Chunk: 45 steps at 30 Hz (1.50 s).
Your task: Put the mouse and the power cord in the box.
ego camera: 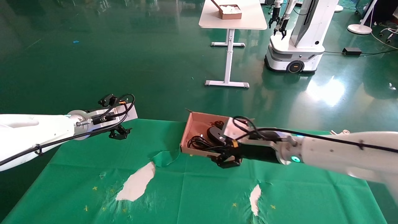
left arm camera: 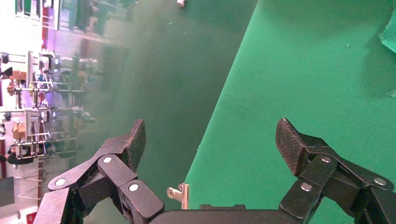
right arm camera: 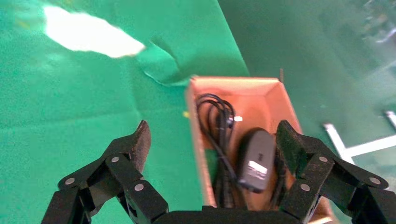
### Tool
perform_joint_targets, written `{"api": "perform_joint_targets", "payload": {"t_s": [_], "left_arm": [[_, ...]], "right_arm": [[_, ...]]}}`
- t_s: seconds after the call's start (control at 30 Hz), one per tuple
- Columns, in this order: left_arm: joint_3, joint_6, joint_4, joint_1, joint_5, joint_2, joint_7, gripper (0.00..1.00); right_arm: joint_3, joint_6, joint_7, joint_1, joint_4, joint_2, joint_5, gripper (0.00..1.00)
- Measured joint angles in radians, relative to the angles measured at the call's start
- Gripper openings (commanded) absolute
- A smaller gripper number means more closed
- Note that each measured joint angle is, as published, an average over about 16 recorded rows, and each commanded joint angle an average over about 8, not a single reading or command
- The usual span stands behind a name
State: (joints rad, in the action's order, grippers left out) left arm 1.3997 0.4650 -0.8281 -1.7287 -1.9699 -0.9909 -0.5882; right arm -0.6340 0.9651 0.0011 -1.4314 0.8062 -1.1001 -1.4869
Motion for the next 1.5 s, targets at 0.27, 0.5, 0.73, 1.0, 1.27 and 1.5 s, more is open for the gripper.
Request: {"api": "perform_joint_targets", "payload": {"t_s": [0.27,0.5,0.73,1.0,1.27,1.5], "left_arm": [[-0.001,0.001,0.000,0.001,0.001,0.000,0.000,1.00],[-0.040,0.036,-0.016,0.023,0.044,0.013,0.014,1.00],[-0.135,0.124,-0.055,0.079,0.149,0.046,0.048,1.00],[-0.284,0.262,-0.116,0.166,0.314,0.096,0.101,1.00],[-0.434,0.399,-0.177,0.253,0.480,0.147,0.155,1.00],[-0.564,0.519,-0.230,0.330,0.624,0.191,0.201,1.00]], "right_arm": [[0.073,0.110,0.039,0.074,0.099,0.101,0.156,1.00],[0.137,0.205,0.072,0.138,0.185,0.189,0.293,1.00],[0.201,0.301,0.106,0.202,0.271,0.277,0.429,1.00],[0.274,0.411,0.144,0.276,0.370,0.379,0.586,1.00],[0.332,0.498,0.175,0.335,0.448,0.459,0.710,1.00],[0.353,0.529,0.186,0.356,0.476,0.488,0.755,1.00]]}}
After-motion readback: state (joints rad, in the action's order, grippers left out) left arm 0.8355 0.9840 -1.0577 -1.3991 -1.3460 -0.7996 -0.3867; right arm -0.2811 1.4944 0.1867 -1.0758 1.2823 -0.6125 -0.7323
